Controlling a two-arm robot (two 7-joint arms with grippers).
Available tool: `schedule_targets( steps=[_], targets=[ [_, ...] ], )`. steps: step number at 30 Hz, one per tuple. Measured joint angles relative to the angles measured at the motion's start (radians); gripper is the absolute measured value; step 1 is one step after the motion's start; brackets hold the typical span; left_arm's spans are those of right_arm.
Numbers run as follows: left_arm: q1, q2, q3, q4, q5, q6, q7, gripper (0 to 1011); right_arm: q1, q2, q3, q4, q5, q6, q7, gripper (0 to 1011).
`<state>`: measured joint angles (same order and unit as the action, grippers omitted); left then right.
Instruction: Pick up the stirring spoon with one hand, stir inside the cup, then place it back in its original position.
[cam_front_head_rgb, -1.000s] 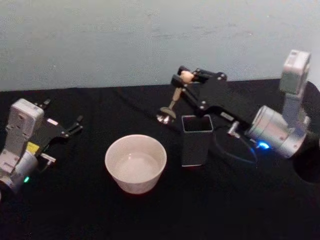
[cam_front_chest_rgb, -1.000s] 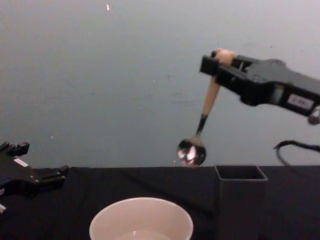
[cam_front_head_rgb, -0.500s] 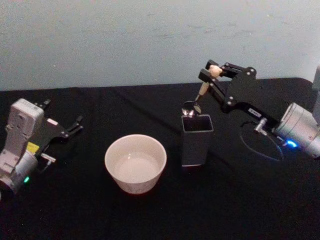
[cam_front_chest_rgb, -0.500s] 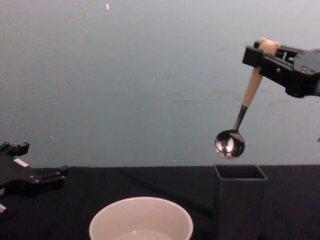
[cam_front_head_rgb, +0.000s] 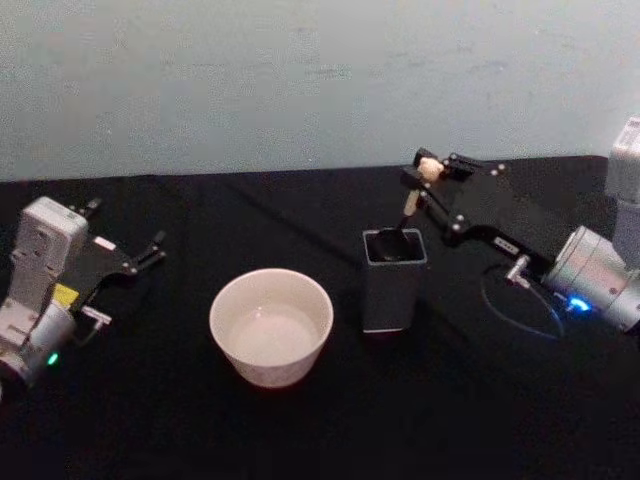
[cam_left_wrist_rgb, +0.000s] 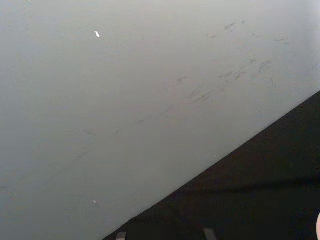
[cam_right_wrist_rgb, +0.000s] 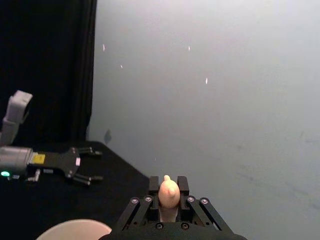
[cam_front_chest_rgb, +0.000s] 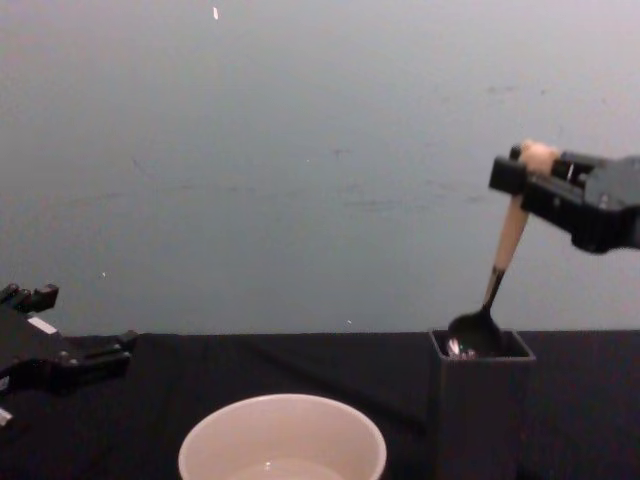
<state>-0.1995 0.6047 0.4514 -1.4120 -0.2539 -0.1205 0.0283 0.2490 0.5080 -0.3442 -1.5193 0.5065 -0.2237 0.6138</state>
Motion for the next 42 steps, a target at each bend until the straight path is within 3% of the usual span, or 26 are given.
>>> schedule_targets(
  steps=[10, 21, 42],
  targets=[
    [0.0, 0.0, 0.0, 0.0, 0.0, 0.0, 0.0, 1001, 0.008, -0.018, -0.025, 0.054, 0.002, 0.068, -0.009, 214],
    [0.0, 0.0, 0.0, 0.0, 0.0, 0.0, 0.0, 1002, 0.026, -0.04, -0.042, 0.116, 0.035, 0.15, -0.024, 214],
    [0.0, 0.0, 0.0, 0.0, 0.0, 0.0, 0.0, 1001, 0.044, -0.053, -0.058, 0.148, 0.032, 0.182, -0.047, 214]
  ],
)
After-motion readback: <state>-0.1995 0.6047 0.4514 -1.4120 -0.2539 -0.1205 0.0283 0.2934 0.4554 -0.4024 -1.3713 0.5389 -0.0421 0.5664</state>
